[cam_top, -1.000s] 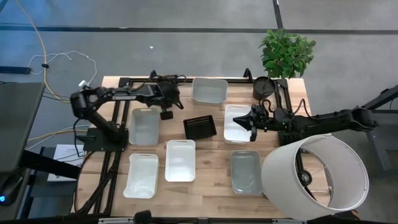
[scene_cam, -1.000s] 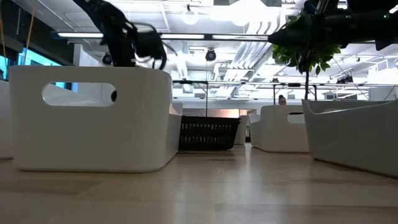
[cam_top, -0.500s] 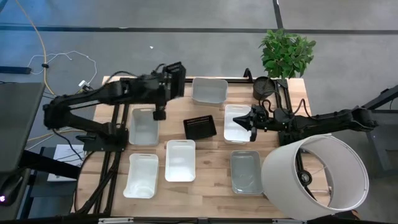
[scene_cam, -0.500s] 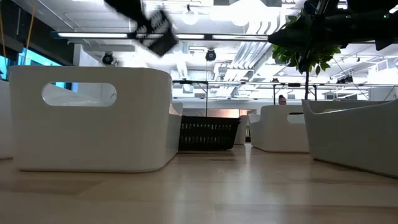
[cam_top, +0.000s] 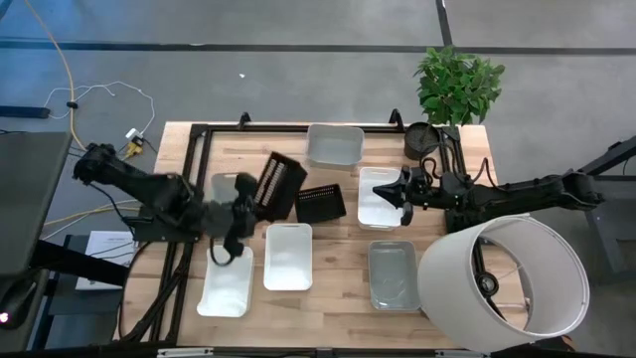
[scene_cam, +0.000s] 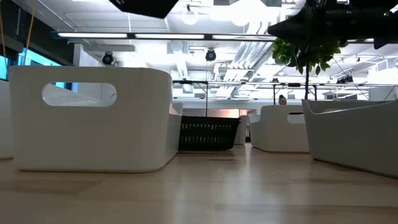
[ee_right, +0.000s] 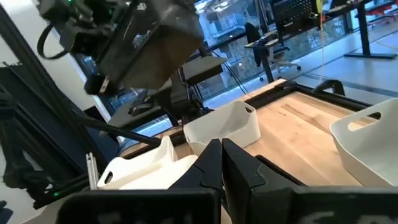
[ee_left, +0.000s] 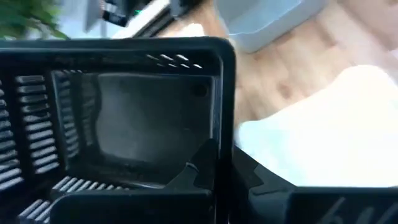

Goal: Stack baskets by color
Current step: Stack the top black bin on top of the black bin

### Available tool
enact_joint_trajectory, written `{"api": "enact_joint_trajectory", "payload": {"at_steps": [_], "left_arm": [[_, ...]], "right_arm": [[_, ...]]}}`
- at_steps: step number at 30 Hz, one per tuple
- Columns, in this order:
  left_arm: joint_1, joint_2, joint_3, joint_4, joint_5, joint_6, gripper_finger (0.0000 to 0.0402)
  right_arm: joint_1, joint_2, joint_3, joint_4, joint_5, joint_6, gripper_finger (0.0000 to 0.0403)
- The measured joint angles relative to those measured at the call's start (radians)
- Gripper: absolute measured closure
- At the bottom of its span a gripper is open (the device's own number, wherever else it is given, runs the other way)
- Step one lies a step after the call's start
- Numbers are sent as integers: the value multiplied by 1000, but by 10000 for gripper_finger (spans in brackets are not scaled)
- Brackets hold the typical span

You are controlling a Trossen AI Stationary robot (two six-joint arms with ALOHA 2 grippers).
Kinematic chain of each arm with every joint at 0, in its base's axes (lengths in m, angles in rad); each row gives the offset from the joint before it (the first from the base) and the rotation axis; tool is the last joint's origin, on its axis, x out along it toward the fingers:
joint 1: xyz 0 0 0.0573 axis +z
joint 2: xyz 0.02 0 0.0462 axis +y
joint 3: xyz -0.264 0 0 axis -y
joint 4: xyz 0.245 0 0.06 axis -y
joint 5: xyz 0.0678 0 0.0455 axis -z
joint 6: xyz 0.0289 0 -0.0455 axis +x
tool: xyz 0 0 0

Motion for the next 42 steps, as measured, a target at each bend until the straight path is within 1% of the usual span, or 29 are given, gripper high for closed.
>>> {"api": "enact_joint_trajectory", "payload": {"at_steps": [2,5,7,9,11,14,17,20,22,24,27,33,38,42], "left_arm": [[-32,18,-16,9,-13,-43,401],[-64,19,-72,48,-70,-37,401],[-68,18,-102,77,-76,-24,401],[-67,18,-124,89,-66,19,401],[-57,18,-137,90,-35,134,401],[-2,39,-139,107,59,342,401],[84,69,-140,119,138,518,401],[172,112,-140,146,201,665,401],[223,151,-139,194,232,733,401],[264,187,-140,200,264,773,401],[300,253,-138,224,287,811,401],[353,365,-139,260,255,914,401],[406,410,-138,324,258,974,401],[447,429,-139,315,299,985,401]], "right_arm": [[0,-1,0,12,-8,-1,403],[0,0,0,20,-9,4,403],[0,-1,0,22,-9,16,403],[0,0,0,23,-9,24,403],[0,0,0,23,-9,24,403],[0,0,0,24,-9,24,403],[0,0,0,22,-10,24,403],[0,-1,0,22,-24,24,403],[1,-1,0,12,-24,24,403],[1,0,0,20,-24,24,403],[1,0,0,18,-24,24,403],[1,2,0,10,-24,24,403],[1,6,0,8,-24,24,403],[1,7,0,11,-24,24,403]]}}
